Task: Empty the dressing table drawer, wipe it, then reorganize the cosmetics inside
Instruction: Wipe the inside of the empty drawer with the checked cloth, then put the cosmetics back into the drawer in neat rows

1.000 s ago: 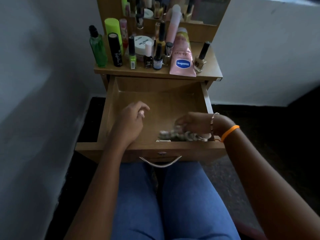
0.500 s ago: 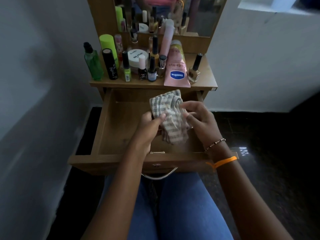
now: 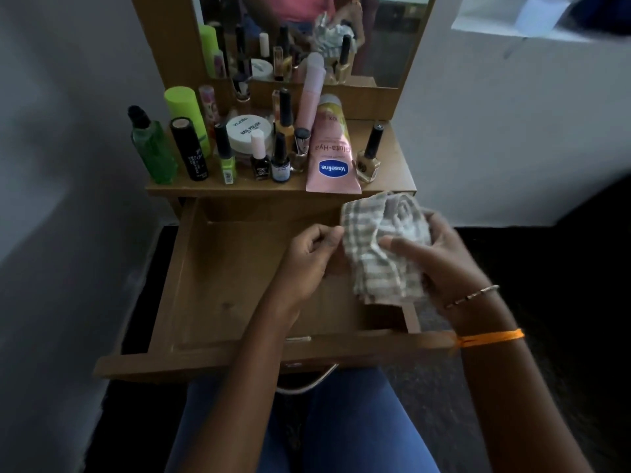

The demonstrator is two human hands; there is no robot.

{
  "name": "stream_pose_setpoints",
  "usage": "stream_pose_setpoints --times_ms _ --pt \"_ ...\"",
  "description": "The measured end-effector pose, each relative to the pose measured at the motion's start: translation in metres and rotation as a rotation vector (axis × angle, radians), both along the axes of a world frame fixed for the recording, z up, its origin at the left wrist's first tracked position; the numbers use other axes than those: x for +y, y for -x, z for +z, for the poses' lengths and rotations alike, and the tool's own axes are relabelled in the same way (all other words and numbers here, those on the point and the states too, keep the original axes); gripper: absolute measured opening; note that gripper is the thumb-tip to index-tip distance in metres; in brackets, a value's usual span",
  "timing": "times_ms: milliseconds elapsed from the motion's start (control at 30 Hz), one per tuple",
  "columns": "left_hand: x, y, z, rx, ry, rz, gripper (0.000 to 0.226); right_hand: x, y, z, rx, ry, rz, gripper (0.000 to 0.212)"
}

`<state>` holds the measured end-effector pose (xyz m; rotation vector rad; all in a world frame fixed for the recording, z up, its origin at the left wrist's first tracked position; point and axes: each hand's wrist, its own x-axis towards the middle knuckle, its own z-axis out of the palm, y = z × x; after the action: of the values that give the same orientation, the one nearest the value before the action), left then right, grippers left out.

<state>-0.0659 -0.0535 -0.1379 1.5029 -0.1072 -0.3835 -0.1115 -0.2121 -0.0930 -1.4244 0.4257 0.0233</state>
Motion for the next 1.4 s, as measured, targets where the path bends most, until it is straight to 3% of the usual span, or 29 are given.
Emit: stream_pose_setpoints --times_ms 167,300,367,433,533,667,733,867,1033,1100,1267,1400 --pt "0.000 -0.012 -0.009 -0.008 -0.173 0.086 0.018 -0.038 -0.035 0.055 -0.178 0.433 -0.093 0.055" --pt "0.000 -0.005 -0.015 -0.055 -0.423 0.094 0.013 -0.051 -0.091 0.072 -0.253 1.099 -0.181 0.055" --pt "-0.001 -0.002 -0.014 -0.073 -0.471 0.076 0.012 -0.046 -0.125 0.069 -0.213 1.367 -0.163 0.053" --pt "-0.002 0.000 -0.014 -0.081 -0.518 0.066 0.012 -0.037 -0.155 0.062 -0.136 1.508 -0.049 0.055" --pt "-0.001 0.000 -0.015 -0.095 -0.567 0.091 0.014 -0.027 -0.183 0.050 -0.021 1.458 0.186 0.057" --pt "-0.002 -0.001 -0.015 -0.123 -0.577 0.104 0.015 -0.024 -0.189 0.044 -0.136 1.080 0.107 0.033" --pt "-0.002 -0.001 -0.014 -0.133 -0.571 0.095 0.013 -0.029 -0.183 0.042 -0.145 1.000 0.118 0.033" --pt "-0.002 0.000 -0.013 -0.142 -0.558 0.082 0.011 -0.032 -0.170 0.031 -0.055 1.144 0.395 0.038" --pt "-0.002 0.000 -0.013 -0.135 -0.559 0.070 0.007 -0.040 -0.188 0.009 -0.110 1.376 0.471 0.040" --pt "-0.002 0.000 -0.013 -0.136 -0.561 0.057 0.006 -0.041 -0.194 0.008 -0.070 1.399 0.454 0.046" --pt "-0.002 0.000 -0.013 -0.148 -0.574 0.042 0.006 -0.040 -0.190 0.012 -0.115 1.144 0.365 0.045" --pt "-0.002 0.000 -0.013 -0.161 -0.585 0.026 0.006 -0.037 -0.162 0.019 -0.389 0.921 -0.056 0.054"
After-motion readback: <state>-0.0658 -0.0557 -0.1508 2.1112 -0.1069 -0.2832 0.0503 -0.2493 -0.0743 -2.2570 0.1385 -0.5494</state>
